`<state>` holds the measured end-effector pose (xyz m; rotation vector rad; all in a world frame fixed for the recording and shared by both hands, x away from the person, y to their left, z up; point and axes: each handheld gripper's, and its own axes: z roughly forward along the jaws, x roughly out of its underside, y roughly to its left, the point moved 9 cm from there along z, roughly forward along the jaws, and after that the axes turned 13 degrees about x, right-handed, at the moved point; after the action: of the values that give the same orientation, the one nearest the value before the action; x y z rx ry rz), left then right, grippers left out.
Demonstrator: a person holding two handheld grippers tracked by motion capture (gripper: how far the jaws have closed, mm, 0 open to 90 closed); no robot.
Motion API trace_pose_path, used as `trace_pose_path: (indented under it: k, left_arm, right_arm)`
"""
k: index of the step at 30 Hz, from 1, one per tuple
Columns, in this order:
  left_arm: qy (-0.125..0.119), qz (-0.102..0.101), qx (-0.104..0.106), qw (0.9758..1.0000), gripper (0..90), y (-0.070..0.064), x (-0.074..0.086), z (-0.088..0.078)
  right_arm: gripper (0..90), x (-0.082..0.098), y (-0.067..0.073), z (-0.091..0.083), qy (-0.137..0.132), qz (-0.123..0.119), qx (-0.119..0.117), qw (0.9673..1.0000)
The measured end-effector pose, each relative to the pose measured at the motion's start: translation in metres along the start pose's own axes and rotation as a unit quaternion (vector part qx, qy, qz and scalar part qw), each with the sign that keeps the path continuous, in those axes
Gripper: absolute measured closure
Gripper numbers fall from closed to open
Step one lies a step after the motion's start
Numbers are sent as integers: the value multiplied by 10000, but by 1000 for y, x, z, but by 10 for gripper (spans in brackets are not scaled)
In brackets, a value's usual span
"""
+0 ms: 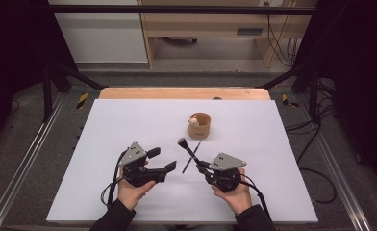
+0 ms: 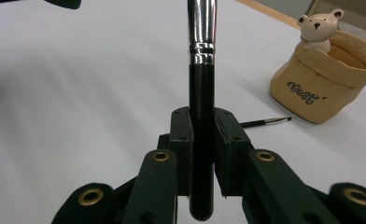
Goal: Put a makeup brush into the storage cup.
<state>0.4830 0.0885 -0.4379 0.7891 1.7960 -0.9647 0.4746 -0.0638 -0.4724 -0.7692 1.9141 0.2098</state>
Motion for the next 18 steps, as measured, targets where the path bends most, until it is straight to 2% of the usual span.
trace_pose_path:
  k: [9, 18]
  left_arm:
    - [-223, -95, 43, 9997, 187, -6, -7, 5]
    - [-364, -247, 188, 9989, 215, -14, -10, 12]
  right_arm:
    - [791, -3, 5, 0, -83, 63, -58, 9999]
    - [790, -10, 10, 0, -223, 175, -104, 9995]
